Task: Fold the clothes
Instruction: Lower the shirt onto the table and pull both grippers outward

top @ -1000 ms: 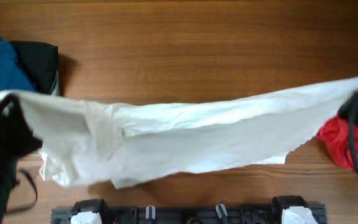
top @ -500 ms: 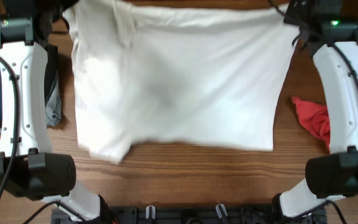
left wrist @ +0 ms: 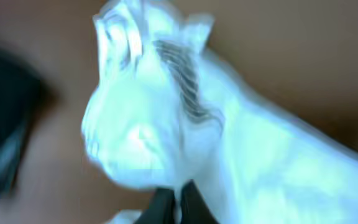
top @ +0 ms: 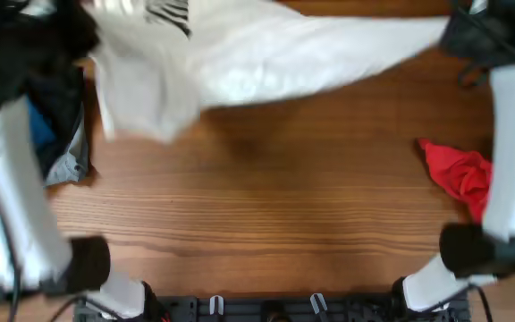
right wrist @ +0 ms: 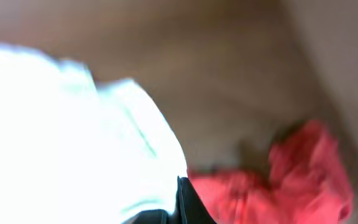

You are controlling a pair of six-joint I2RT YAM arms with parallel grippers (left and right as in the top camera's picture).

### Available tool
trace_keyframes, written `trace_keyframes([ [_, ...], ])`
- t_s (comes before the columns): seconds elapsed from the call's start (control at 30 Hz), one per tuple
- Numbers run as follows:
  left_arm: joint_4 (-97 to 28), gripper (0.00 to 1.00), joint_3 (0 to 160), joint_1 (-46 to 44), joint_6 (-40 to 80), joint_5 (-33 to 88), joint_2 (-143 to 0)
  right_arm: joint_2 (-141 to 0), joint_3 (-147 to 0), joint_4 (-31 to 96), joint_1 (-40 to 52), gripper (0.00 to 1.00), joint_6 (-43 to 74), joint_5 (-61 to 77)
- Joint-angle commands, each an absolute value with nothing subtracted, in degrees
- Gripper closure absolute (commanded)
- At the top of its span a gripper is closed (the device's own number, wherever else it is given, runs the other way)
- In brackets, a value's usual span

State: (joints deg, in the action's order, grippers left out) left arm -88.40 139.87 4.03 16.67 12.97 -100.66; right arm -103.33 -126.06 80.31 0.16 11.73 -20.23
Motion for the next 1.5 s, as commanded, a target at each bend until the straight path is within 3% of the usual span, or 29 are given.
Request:
trace_keyframes([
  [0.0,-96.1,0.96,124.9,1.1,9.2,9.4,-111.0,-109.4,-116.5,82.6,0.1,0.96,13.4,-11.0],
  [0.13,-94.3,0.96,107.7,1.5,10.2,6.9,-112.6,-109.7,-106.8,81.3,0.1,0.96,8.8,-0.1],
  [0.27,-92.6,0.96,95.0,3.3,15.5,1.1,-111.3,-109.2,-100.6,84.4,0.0,0.96,6.3,1.1],
  [0.53,-91.9,0.96,85.5,8.8,18.3,1.2,-97.1,-98.1,-85.8,80.2,-3.3,0.96,21.5,-9.6],
  [0.9,-89.6,0.96,72.1,10.7,19.8,3.2,-77.6,-76.9,-63.9,75.2,-7.6,0.96,22.5,-8.8],
  [1.2,-87.4,0.96,70.1,10.7,21.5,3.4,-75.3,-74.7,-62.4,70.6,-7.6,0.96,19.2,-7.6],
  [1.47,-70.2,0.96,68.1,14.0,27.5,-1.2,-77.4,-77.8,-62.4,55.2,-7.6,0.96,10.3,-5.9],
])
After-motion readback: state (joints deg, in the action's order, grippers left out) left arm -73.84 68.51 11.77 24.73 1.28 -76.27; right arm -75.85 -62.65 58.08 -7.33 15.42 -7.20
